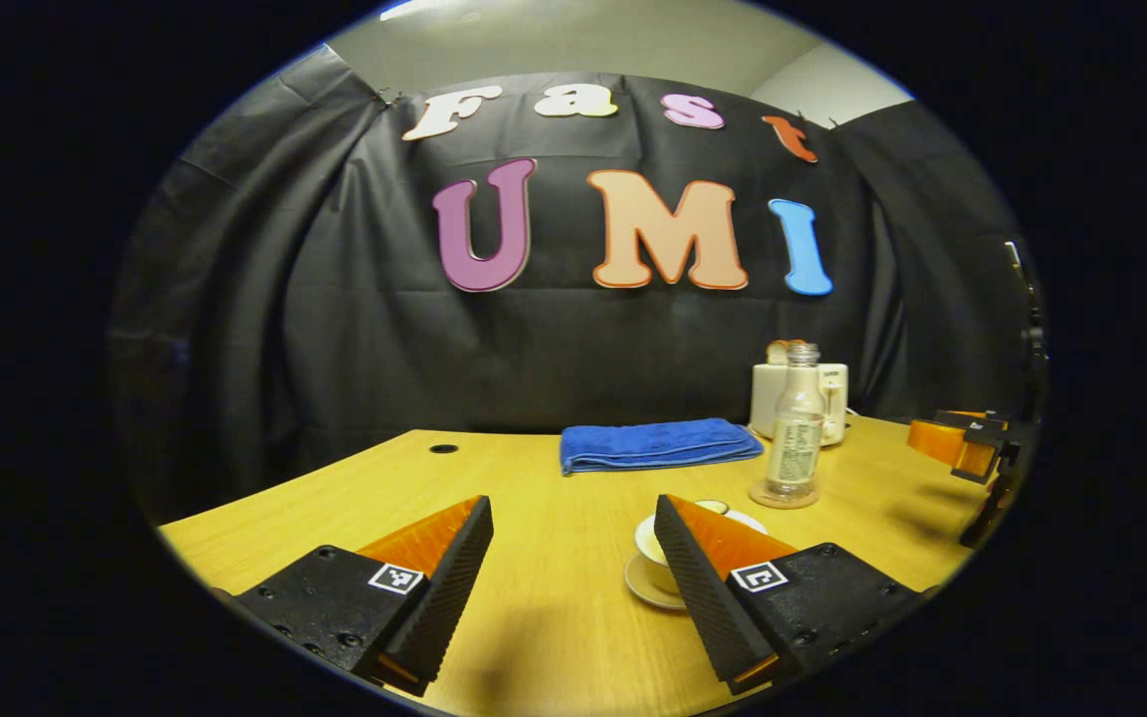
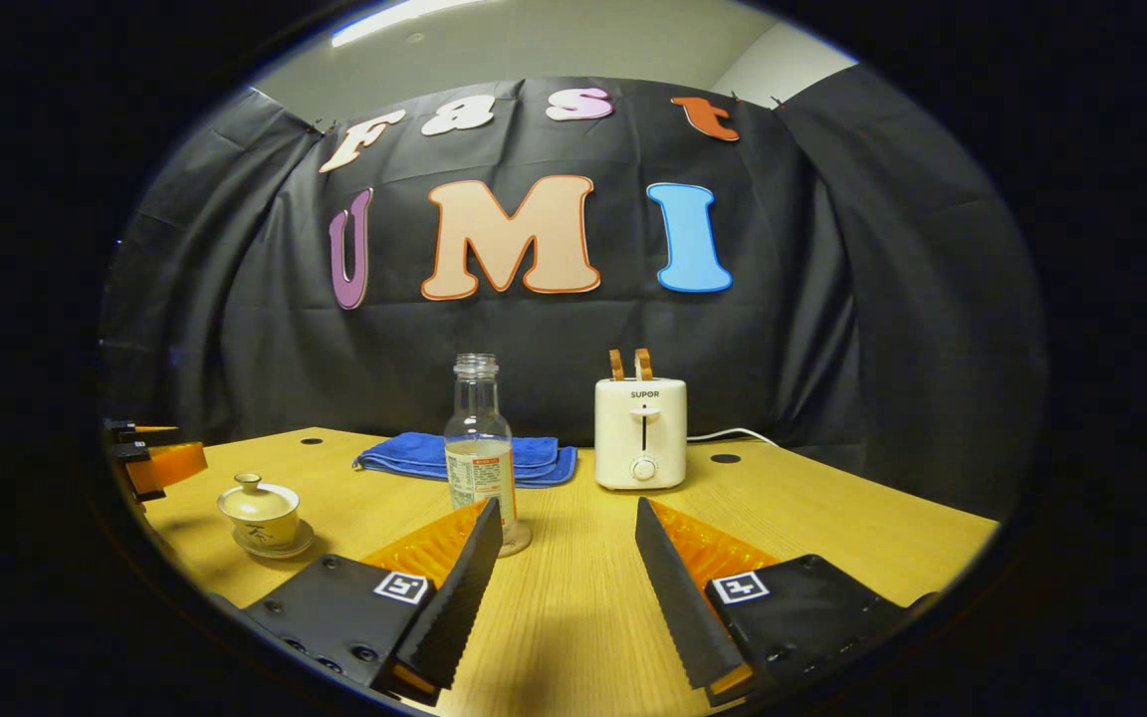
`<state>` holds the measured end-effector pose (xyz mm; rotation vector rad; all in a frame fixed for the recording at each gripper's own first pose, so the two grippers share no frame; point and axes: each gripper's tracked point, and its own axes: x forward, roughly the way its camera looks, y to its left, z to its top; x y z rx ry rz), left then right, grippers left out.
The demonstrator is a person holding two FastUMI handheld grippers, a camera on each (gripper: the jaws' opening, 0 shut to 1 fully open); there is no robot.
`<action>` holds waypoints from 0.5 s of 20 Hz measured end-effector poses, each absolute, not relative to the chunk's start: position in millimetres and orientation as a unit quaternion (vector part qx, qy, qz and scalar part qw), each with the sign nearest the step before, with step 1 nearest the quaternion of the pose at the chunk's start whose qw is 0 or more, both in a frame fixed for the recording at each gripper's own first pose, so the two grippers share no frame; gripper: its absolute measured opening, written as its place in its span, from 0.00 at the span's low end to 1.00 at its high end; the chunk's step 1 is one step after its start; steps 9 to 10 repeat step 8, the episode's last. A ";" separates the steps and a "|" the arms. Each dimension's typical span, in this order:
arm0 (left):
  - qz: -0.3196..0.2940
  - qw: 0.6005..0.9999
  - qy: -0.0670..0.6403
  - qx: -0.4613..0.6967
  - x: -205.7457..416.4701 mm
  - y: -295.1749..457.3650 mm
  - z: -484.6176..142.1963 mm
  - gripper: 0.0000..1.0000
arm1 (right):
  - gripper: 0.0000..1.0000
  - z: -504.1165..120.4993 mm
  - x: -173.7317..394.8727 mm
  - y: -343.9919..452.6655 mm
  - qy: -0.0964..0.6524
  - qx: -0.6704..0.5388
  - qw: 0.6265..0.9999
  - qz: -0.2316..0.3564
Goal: Open the teacup lid with one hand, grasp the water bottle and pour water into the teacup with the other hand; after pouring, place the water bottle on the coaster and then close the teacup lid.
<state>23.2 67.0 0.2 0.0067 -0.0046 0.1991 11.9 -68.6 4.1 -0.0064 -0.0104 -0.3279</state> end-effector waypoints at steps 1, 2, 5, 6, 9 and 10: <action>0.112 0.994 -0.002 0.004 21.1 70.8 -0.3 0.95 | 0.87 4.4 11.0 -70.2 -0.006 -0.004 0.986 -0.168; 0.124 0.992 -0.003 0.005 18.9 75.6 -0.6 0.95 | 0.85 4.5 9.1 -73.8 -0.006 -0.004 0.984 -0.175; 0.142 0.990 -0.002 0.004 19.0 79.6 -0.3 0.95 | 0.85 4.3 7.8 -76.8 -0.007 -0.004 0.982 -0.187; 0.139 0.990 -0.003 0.004 19.6 78.7 -0.2 0.95 | 0.88 4.4 7.6 -76.5 -0.007 -0.004 0.982 -0.187; 0.138 0.990 -0.003 0.004 19.7 77.7 -1.2 0.95 | 0.87 4.9 7.8 -77.4 -0.007 -0.005 0.982 -0.188; 0.138 0.990 -0.003 0.004 19.7 77.7 -1.2 0.95 | 0.87 4.9 7.8 -77.4 -0.007 -0.005 0.982 -0.188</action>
